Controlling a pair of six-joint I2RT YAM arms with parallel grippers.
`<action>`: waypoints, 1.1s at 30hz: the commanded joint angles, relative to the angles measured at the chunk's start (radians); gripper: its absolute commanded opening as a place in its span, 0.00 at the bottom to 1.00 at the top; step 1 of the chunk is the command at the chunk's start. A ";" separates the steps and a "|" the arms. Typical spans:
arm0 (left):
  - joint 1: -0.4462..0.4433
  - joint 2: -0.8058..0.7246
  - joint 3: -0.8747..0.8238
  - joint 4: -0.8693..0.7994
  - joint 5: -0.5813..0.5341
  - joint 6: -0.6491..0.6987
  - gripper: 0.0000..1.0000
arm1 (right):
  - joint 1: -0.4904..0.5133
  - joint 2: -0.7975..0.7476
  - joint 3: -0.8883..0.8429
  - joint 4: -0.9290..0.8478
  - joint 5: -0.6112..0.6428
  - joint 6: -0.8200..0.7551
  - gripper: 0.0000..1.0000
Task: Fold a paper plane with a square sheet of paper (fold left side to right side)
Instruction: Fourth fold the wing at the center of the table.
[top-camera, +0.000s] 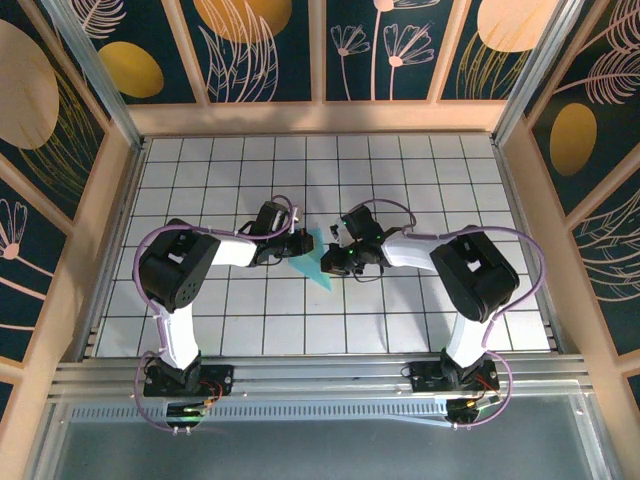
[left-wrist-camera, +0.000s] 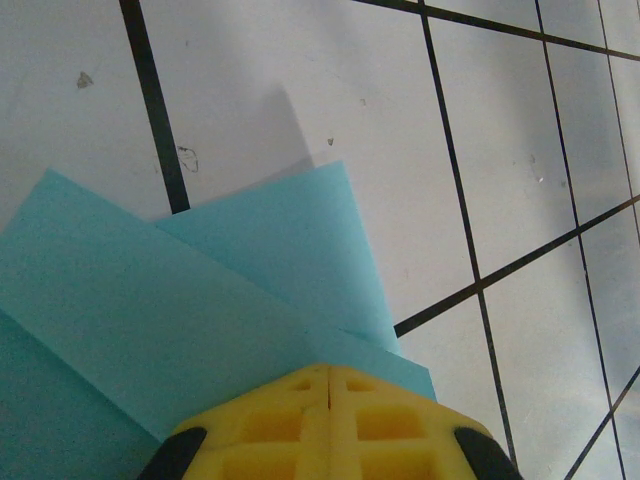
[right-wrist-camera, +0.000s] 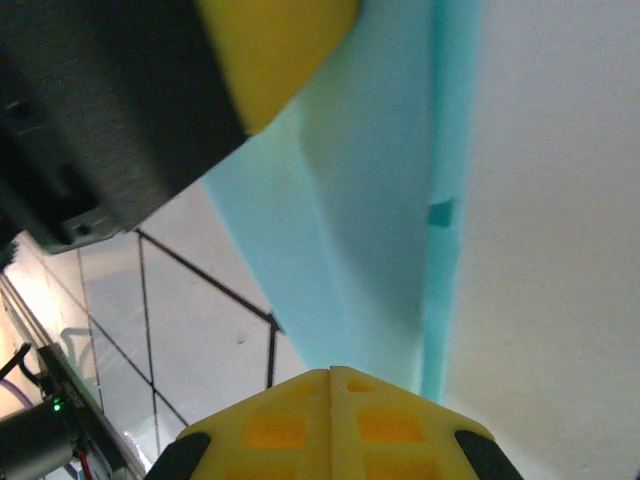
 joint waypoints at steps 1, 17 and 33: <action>0.011 0.023 -0.013 -0.069 -0.043 0.019 0.00 | -0.018 0.033 0.006 0.012 0.033 0.005 0.00; 0.011 -0.197 -0.035 -0.061 -0.020 -0.027 0.08 | -0.024 0.081 -0.005 -0.146 0.179 -0.071 0.00; -0.090 -0.237 -0.230 0.209 0.067 -0.286 0.00 | 0.003 0.109 0.022 -0.211 0.261 -0.076 0.00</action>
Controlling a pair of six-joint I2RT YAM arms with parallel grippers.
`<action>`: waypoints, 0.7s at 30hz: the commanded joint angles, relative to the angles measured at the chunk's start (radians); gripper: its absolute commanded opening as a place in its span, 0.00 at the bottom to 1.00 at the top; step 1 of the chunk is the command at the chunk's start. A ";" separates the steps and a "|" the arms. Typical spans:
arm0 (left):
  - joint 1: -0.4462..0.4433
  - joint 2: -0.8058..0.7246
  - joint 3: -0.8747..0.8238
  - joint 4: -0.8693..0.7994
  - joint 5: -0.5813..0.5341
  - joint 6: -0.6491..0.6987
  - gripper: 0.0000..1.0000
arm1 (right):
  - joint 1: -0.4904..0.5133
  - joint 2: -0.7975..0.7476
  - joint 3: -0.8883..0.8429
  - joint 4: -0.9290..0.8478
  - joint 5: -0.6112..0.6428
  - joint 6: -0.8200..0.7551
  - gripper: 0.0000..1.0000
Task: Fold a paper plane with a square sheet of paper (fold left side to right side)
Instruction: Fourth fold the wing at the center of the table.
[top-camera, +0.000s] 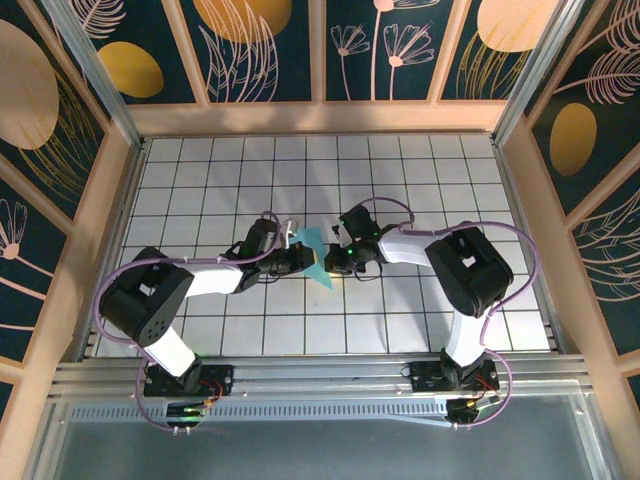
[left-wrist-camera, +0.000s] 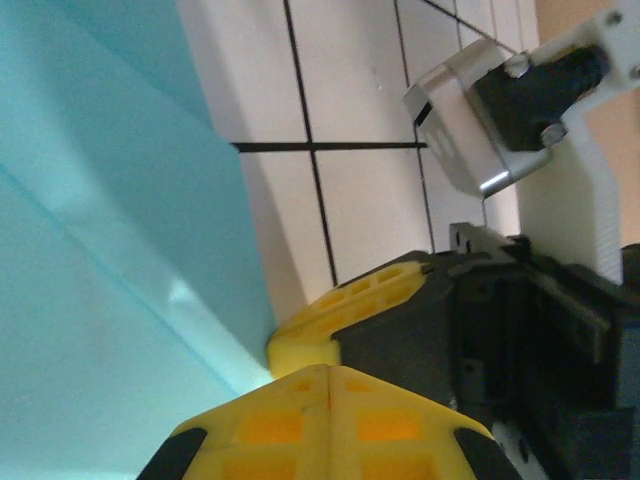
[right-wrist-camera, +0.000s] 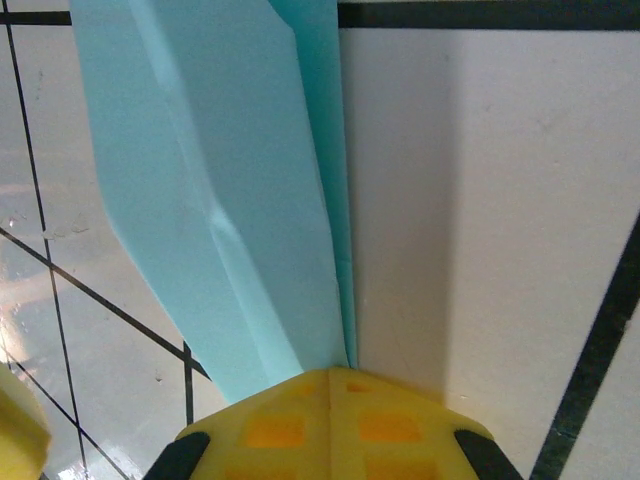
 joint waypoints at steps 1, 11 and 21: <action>-0.007 0.047 0.027 0.071 0.013 -0.059 0.00 | 0.003 0.071 -0.017 -0.131 0.159 -0.027 0.00; -0.007 0.159 0.101 0.032 -0.043 -0.080 0.00 | 0.015 0.079 -0.011 -0.142 0.171 -0.027 0.00; -0.007 0.244 0.148 -0.006 -0.065 -0.096 0.00 | 0.016 0.084 -0.005 -0.156 0.183 -0.035 0.00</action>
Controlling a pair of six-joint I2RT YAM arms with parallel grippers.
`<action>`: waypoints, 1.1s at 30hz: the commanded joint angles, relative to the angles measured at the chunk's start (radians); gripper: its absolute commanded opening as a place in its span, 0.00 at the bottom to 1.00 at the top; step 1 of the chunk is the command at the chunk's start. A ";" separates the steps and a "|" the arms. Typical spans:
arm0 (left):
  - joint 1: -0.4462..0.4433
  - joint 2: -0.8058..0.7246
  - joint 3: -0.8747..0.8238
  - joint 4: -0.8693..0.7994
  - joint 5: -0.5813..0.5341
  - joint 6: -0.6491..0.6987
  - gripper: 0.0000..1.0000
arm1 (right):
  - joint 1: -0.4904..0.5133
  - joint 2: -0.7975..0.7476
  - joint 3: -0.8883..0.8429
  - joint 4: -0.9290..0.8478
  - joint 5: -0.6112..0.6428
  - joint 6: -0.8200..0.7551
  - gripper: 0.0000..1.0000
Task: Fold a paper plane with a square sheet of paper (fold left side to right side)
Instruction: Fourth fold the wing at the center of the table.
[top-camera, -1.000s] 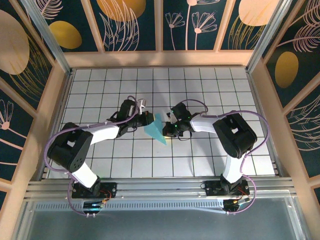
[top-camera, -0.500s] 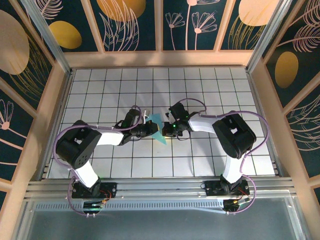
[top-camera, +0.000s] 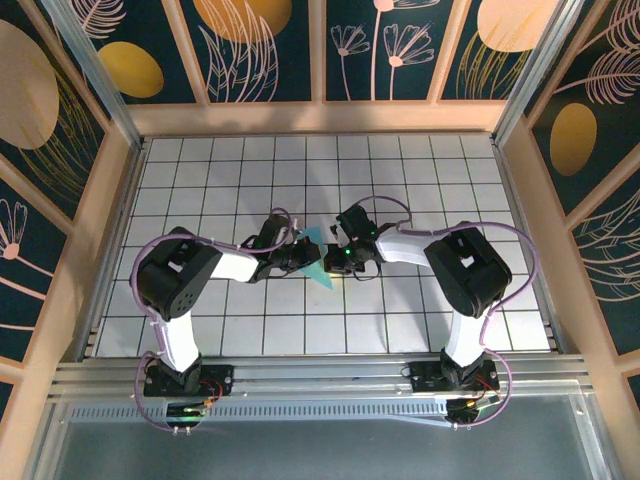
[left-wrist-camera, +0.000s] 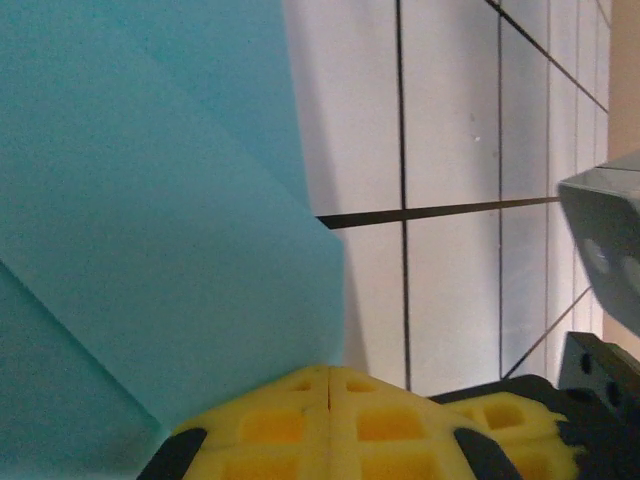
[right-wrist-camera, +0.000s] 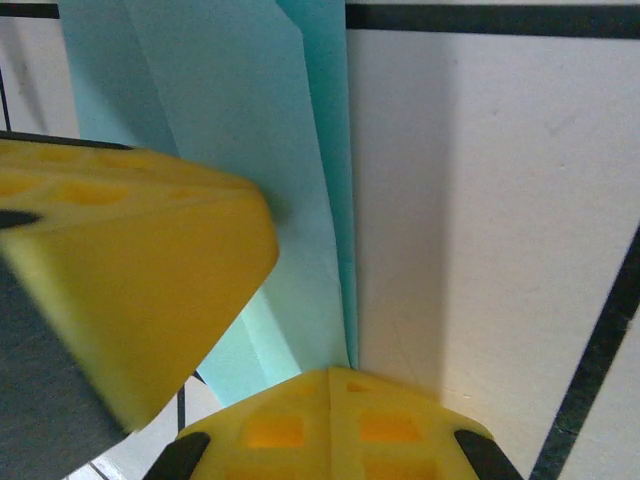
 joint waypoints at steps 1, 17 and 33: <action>-0.005 0.028 0.020 -0.031 -0.029 -0.024 0.00 | 0.001 0.080 -0.028 -0.122 0.144 -0.020 0.00; 0.048 0.047 0.060 -0.116 -0.095 0.043 0.01 | 0.001 0.084 -0.025 -0.158 0.161 -0.040 0.00; 0.162 0.036 0.144 -0.192 -0.128 0.193 0.03 | 0.001 0.076 -0.028 -0.154 0.154 -0.036 0.00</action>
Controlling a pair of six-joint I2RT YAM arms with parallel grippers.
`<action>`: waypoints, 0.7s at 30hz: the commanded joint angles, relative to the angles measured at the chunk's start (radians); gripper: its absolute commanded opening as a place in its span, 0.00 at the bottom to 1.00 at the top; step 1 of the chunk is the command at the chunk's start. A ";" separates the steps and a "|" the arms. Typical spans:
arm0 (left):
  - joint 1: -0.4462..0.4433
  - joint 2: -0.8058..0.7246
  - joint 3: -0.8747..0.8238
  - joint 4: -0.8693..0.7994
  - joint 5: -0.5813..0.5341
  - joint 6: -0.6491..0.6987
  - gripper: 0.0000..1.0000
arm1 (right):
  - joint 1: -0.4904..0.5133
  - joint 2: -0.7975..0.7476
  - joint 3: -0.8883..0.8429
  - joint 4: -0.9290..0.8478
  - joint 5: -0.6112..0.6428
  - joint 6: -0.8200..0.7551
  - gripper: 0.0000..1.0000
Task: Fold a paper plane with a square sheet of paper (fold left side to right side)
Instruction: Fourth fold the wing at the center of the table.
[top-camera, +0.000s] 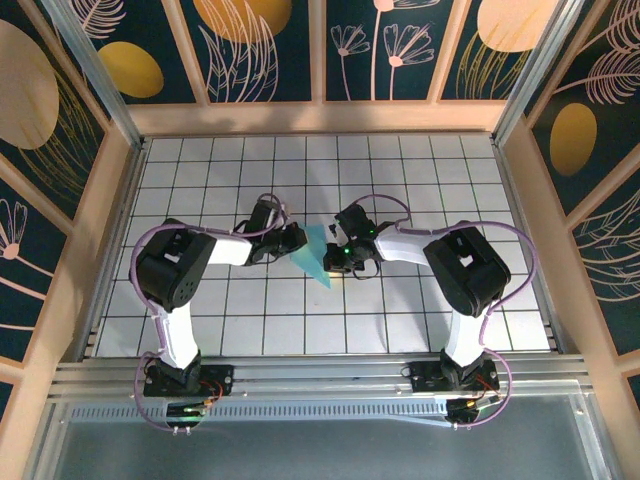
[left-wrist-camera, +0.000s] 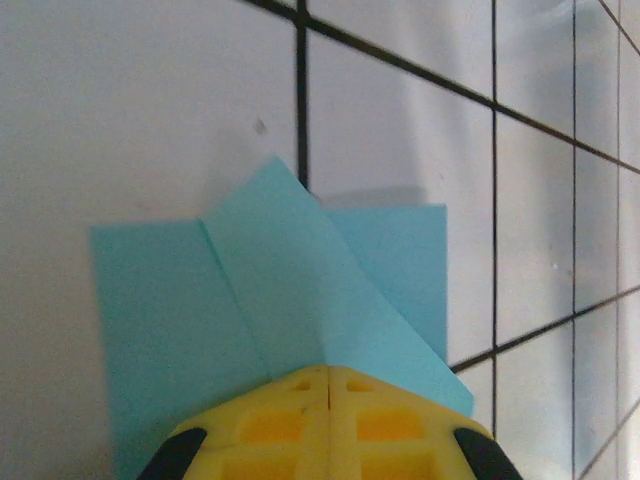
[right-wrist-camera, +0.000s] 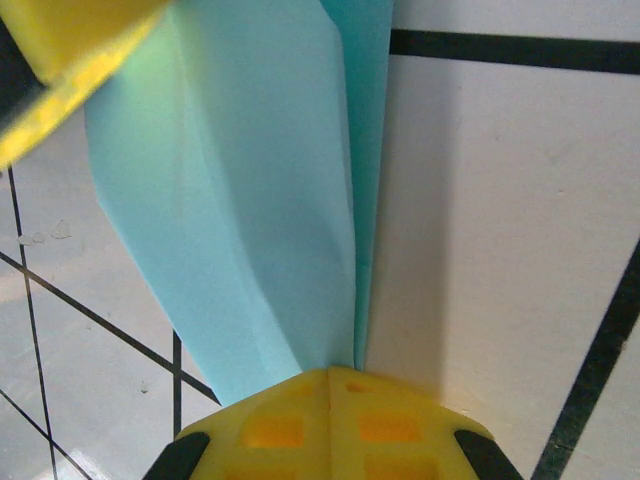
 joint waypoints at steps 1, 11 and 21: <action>0.030 -0.017 0.038 -0.064 -0.070 0.084 0.03 | -0.002 0.068 -0.046 -0.133 0.135 -0.013 0.00; 0.000 -0.135 -0.040 0.007 0.042 0.072 0.04 | -0.003 0.060 -0.046 -0.120 0.126 -0.009 0.00; -0.070 -0.014 0.012 -0.019 0.052 0.075 0.04 | -0.003 0.060 -0.049 -0.117 0.121 -0.009 0.00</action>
